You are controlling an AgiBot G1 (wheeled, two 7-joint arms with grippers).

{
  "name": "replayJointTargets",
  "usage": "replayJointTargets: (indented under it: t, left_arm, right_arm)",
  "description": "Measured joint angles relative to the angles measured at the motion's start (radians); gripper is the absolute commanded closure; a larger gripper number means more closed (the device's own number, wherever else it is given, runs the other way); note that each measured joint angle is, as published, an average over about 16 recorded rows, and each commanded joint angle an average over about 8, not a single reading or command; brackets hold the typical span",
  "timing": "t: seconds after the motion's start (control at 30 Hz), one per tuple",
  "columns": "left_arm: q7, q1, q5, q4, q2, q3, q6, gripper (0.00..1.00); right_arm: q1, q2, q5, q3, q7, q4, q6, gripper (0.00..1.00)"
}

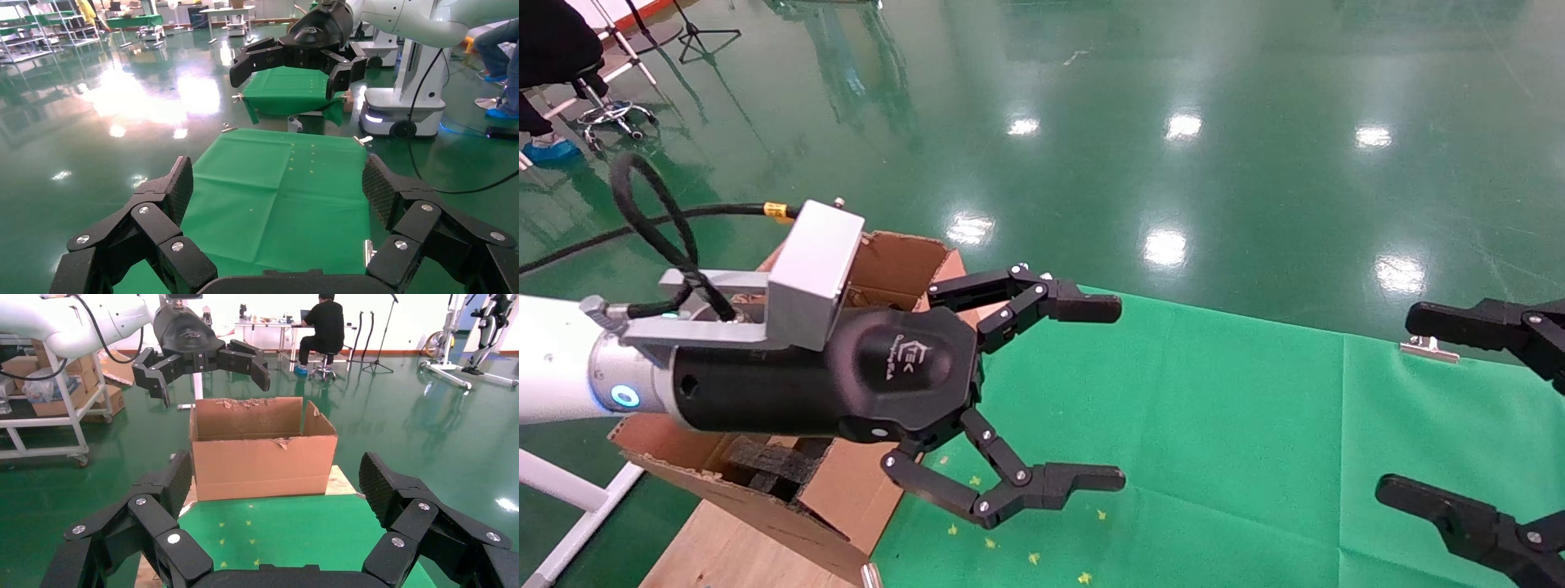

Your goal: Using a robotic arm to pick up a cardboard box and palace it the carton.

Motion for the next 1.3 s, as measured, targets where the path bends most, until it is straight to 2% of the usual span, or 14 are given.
replayJointTargets:
  t: [1.3]
  left_arm:
    - [0.0, -0.001, 0.001, 0.0, 0.0, 0.0, 0.0, 0.0]
  right_arm:
    - [0.0, 0.0, 0.0, 0.0, 0.0, 0.0, 0.0, 0.0]
